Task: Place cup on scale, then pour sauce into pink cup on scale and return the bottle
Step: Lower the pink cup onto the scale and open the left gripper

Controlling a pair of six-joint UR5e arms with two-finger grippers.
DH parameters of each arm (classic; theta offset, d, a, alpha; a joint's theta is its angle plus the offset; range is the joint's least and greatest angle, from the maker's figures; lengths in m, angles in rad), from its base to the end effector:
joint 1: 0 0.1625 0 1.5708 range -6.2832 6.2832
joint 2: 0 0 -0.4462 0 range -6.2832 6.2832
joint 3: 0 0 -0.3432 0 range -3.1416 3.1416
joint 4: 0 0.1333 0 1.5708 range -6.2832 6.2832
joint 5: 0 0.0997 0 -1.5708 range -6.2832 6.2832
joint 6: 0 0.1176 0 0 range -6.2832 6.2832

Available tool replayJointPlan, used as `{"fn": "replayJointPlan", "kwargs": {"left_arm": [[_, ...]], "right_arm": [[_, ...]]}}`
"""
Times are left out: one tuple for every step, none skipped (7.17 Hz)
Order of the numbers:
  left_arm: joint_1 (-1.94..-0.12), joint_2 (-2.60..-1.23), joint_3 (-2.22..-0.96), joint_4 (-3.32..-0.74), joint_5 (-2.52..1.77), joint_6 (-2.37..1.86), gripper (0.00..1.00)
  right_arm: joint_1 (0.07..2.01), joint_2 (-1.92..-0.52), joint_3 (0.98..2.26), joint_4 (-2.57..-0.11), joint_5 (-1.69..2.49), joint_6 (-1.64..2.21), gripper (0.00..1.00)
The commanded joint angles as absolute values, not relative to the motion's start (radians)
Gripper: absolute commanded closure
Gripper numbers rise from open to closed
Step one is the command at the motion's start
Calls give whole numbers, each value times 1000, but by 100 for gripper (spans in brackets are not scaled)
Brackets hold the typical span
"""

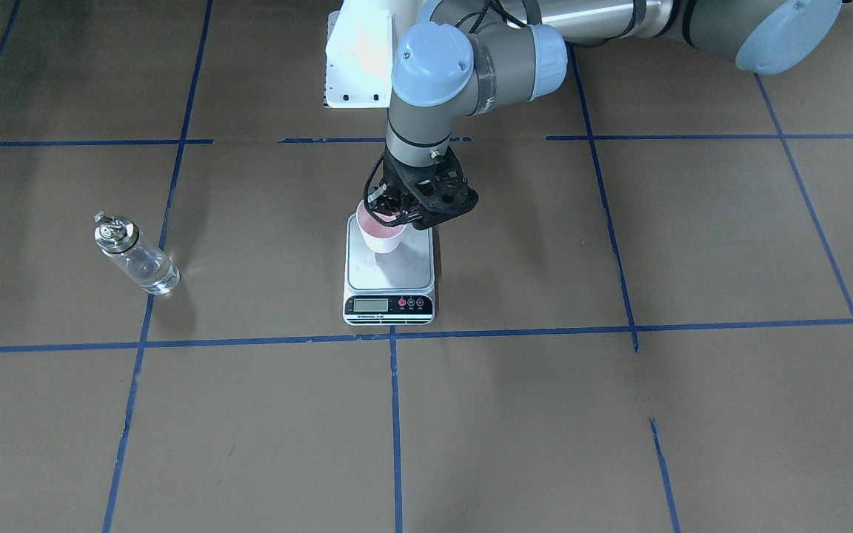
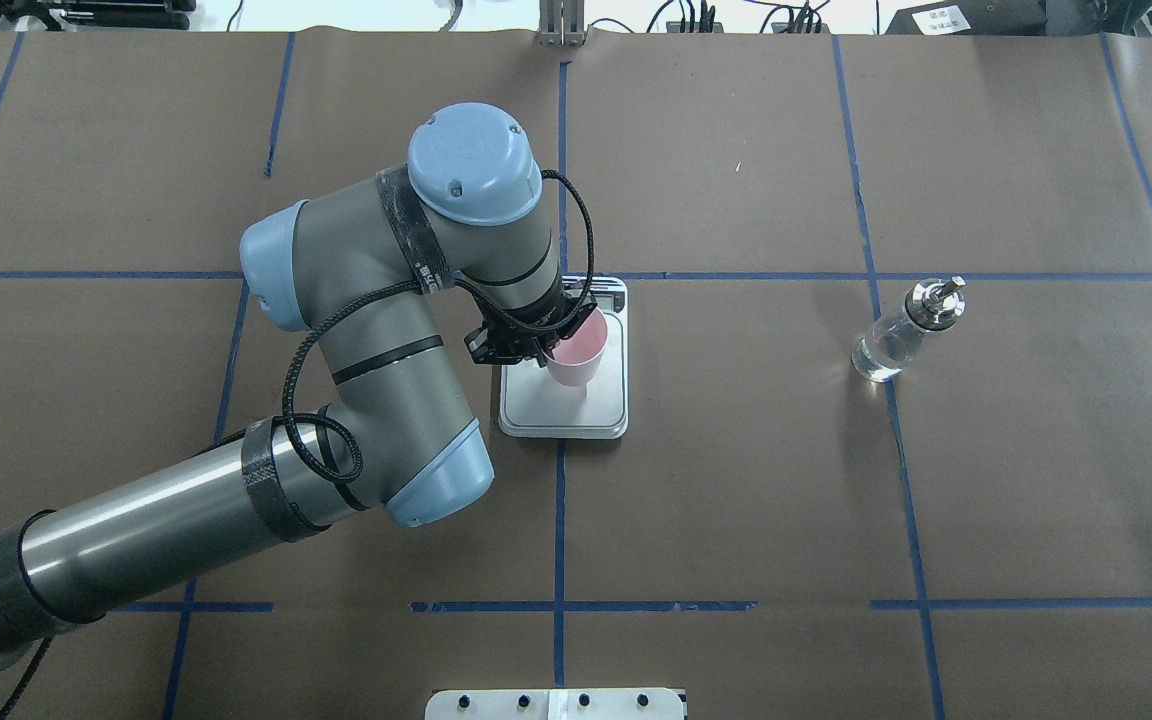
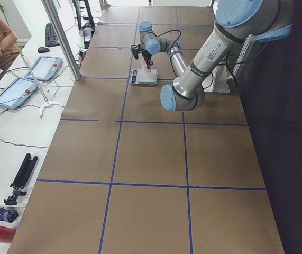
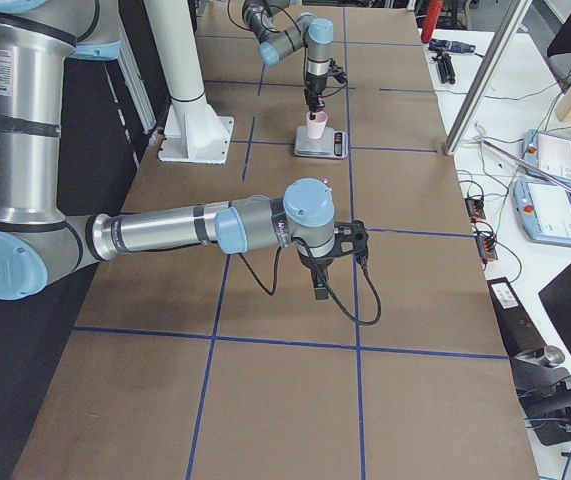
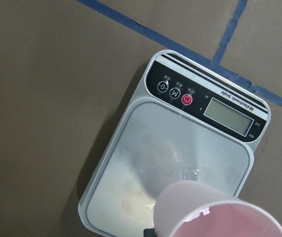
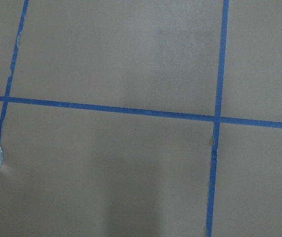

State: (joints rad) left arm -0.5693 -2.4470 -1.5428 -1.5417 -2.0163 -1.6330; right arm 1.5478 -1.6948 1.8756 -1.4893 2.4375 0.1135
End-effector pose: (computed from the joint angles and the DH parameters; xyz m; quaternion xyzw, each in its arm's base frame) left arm 0.5580 -0.4552 0.1903 -0.0987 0.4268 -0.1942 0.8777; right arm 0.0345 -0.3993 0.5912 0.0900 -0.4234 -0.0142 0.9013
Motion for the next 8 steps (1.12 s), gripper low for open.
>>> {"fn": "replayJointPlan", "kwargs": {"left_arm": [[-568, -2445, -1528, -1563, -2010, -1632, 100], [-568, -2445, -1526, -1565, -2010, -1632, 100], [-568, -2441, -1525, -1563, -2008, -1632, 100], [-568, -2436, -1519, -1563, -2008, -1631, 100], [-568, -2436, -1513, -1568, -2008, -1628, 100], [-568, -2436, -1511, -1574, -2008, -1626, 51], [-568, -2436, -1512, -1594, -2006, -1623, 1], [-568, -2436, -1516, -1594, -2006, -1623, 0]], "right_arm": [[1548, -1695, 1876, -1489, 2437, 114, 0], [1548, -1695, 1876, -1489, 2437, 114, 0], [1548, -1695, 1875, -1489, 2437, 114, 0], [1548, -1695, 1876, -1491, 2437, 114, 0], [1548, -1695, 1876, -1491, 2437, 114, 0], [1548, -1694, 1878, -1491, 2437, 114, 0], [1548, -1694, 1878, -1491, 2437, 114, 0], [1548, -1694, 1878, -1491, 2439, 114, 0]]}}
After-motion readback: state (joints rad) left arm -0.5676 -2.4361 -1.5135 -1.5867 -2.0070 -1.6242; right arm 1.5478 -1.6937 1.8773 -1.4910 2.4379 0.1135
